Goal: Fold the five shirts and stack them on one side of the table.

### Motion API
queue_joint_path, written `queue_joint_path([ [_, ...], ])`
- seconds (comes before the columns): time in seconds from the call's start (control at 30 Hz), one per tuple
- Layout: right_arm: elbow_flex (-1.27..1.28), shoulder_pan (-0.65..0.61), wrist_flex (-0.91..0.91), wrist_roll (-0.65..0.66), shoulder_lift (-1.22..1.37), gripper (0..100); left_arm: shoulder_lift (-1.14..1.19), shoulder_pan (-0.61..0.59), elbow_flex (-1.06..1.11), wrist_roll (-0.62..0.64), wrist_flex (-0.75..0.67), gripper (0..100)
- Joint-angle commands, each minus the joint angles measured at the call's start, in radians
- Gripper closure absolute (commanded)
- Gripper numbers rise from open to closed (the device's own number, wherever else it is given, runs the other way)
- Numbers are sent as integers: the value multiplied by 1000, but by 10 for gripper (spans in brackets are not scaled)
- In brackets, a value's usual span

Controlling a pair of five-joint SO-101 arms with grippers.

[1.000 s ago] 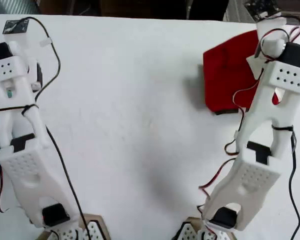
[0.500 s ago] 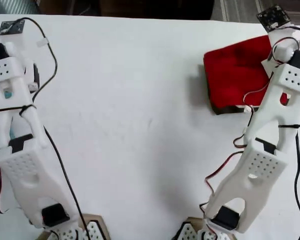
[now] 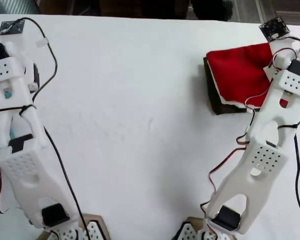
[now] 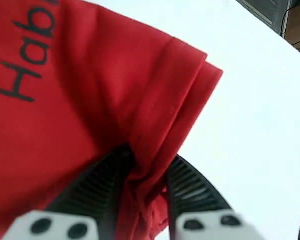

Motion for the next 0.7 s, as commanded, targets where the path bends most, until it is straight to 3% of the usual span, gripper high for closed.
queue_joint_path([
  [0.0, -29, 18, -45, 6, 5, 978, -23, -8, -45, -6, 6, 972],
  [0.17, -29, 13, -42, -3, 10, 935, -23, -8, -45, -6, 6, 972],
  [0.33, -121, 22, -16, -149, -8, 830, -23, -8, -45, -6, 6, 972],
  [0.57, -359, -2, 48, -292, -56, 888, -21, -8, -47, -6, 6, 972],
  [0.67, -391, -12, 81, -321, -54, 988, -21, -8, -47, -6, 6, 972],
])
